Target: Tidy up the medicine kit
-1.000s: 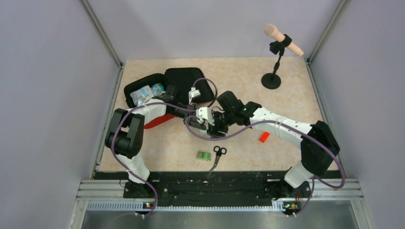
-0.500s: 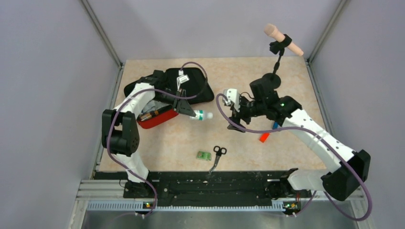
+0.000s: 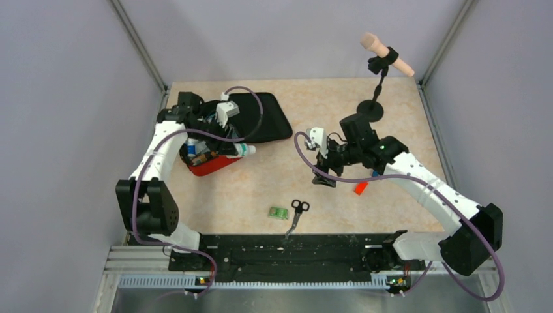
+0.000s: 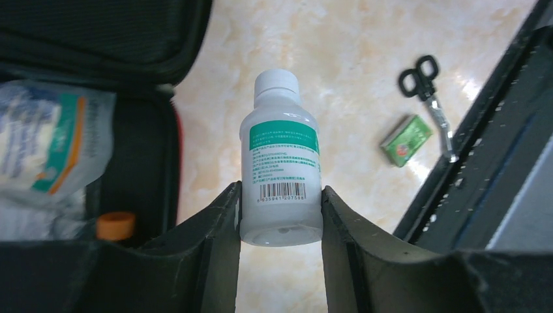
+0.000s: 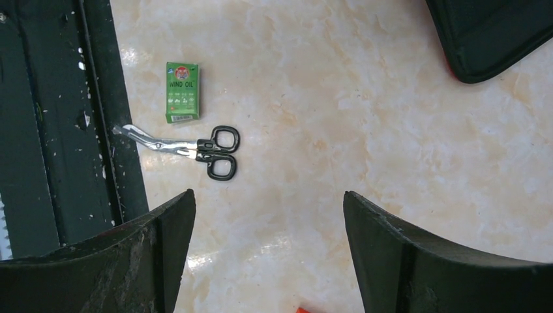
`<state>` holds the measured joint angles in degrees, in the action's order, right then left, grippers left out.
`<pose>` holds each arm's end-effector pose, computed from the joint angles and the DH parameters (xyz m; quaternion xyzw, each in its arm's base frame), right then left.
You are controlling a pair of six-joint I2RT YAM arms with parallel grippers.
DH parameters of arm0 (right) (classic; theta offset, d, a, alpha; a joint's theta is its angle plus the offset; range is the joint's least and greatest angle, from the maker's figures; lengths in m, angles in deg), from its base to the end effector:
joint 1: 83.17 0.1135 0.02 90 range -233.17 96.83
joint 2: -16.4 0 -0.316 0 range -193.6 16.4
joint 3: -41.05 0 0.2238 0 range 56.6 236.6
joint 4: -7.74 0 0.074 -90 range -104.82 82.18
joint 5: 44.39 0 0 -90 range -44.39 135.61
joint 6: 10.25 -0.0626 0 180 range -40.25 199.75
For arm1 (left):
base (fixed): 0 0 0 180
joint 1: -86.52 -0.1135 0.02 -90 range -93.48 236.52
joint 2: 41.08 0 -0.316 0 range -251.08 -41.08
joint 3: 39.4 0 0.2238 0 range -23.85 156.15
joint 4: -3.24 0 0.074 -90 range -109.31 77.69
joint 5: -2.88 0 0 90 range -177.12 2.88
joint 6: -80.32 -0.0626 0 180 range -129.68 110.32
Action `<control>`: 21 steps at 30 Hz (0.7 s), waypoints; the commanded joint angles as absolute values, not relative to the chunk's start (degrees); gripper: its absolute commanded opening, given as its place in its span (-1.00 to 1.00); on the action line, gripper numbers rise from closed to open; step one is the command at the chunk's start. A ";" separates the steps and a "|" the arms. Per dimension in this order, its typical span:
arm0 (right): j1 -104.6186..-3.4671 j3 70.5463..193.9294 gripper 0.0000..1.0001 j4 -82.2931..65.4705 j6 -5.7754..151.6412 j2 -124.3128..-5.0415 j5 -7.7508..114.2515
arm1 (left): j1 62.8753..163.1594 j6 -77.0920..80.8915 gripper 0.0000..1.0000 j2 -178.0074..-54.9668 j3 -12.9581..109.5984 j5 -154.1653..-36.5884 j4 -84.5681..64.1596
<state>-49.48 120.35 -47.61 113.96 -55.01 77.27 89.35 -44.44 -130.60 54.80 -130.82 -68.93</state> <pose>0.1706 0.1533 0.3500 -0.5828 0.6884 0.2526 0.3502 0.2836 -0.0573 0.3376 0.3621 0.8384 -0.3011 0.2746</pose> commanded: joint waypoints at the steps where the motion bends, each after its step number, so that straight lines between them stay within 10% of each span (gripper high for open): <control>1: -49.95 120.36 0.63 -45.51 113.06 -55.56 78.70 | 85.16 -52.03 -0.76 -128.16 57.27 -126.93 -69.74; 21: -50.02 119.56 0.61 -45.51 113.22 -56.33 78.83 | 76.88 -63.08 -0.60 -133.61 61.76 -118.95 -71.55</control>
<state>-49.50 119.85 -46.82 113.57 -55.98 77.47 77.79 -60.38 -130.88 58.08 -117.86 -70.96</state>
